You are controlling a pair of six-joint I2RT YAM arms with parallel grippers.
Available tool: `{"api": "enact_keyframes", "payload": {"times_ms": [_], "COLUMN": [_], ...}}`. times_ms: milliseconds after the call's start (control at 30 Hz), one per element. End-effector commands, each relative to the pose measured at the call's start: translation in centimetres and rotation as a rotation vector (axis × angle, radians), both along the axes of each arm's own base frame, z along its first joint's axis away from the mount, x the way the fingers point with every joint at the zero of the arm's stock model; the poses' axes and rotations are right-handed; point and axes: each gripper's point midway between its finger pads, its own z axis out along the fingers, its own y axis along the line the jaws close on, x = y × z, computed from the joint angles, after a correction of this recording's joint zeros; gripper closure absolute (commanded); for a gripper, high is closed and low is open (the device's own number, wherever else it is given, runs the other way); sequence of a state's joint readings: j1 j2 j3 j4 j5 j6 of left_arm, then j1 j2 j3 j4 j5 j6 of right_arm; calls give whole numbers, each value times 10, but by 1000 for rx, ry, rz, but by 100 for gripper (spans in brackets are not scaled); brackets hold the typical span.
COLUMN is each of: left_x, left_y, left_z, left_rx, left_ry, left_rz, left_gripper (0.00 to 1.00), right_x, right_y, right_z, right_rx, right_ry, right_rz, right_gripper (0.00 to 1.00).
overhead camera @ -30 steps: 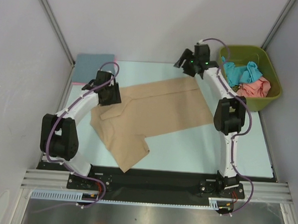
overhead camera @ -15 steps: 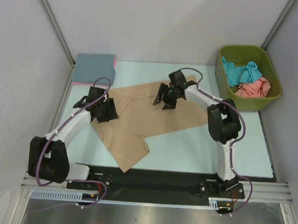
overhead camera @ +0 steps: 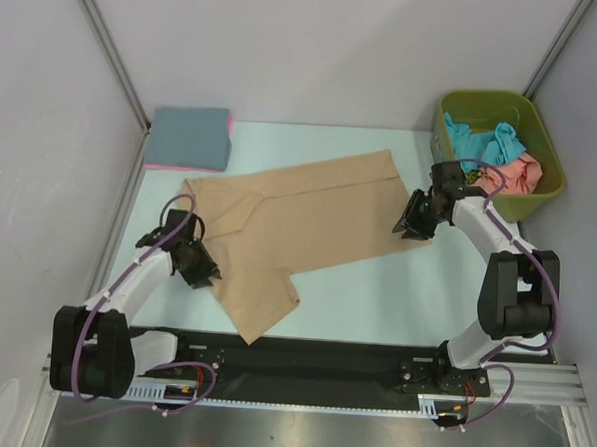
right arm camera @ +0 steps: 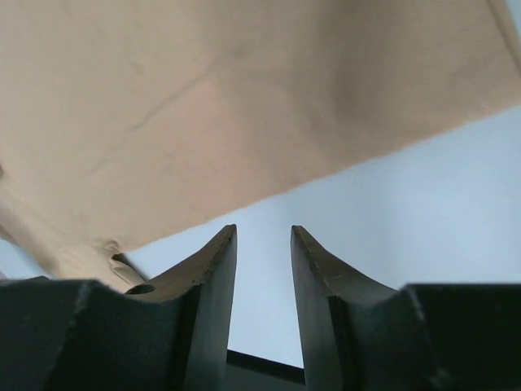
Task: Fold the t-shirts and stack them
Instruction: Fold the tshirt
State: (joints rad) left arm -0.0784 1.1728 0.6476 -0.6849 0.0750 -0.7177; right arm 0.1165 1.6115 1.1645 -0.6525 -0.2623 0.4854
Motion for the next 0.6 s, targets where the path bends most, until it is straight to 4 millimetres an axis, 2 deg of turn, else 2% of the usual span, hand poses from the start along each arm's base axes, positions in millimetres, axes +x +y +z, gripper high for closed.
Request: {"api": "enact_keyframes", "payload": {"times_ms": [0, 67, 133, 200, 333, 433, 567], "left_x": [-34, -50, -65, -75, -97, -100, -96], "left_y": [-9, -11, -20, -28, -30, -31, -43], "left_z": [-4, -9, -17, -17, -28, -33, -40], "left_rx": [-70, -64, -52, -73, -84, -83, -138], "left_ry": [77, 91, 104, 93, 123, 112, 119], "left_rz": [134, 158, 126, 133, 153, 157, 173], "left_gripper": [62, 60, 52, 47, 42, 44, 49], "right_x": [-11, -14, -17, -19, -20, -20, -14], "right_y": [-6, -10, -11, -16, -25, -31, -33], "right_z": [12, 9, 11, 12, 19, 22, 21], "right_rx": [-34, -35, -30, -35, -40, -45, -48], "right_ry": [-44, -51, -61, -71, -102, -106, -113], "right_rz": [41, 38, 40, 40, 24, 13, 5], "right_gripper": [61, 60, 59, 58, 57, 57, 57]}}
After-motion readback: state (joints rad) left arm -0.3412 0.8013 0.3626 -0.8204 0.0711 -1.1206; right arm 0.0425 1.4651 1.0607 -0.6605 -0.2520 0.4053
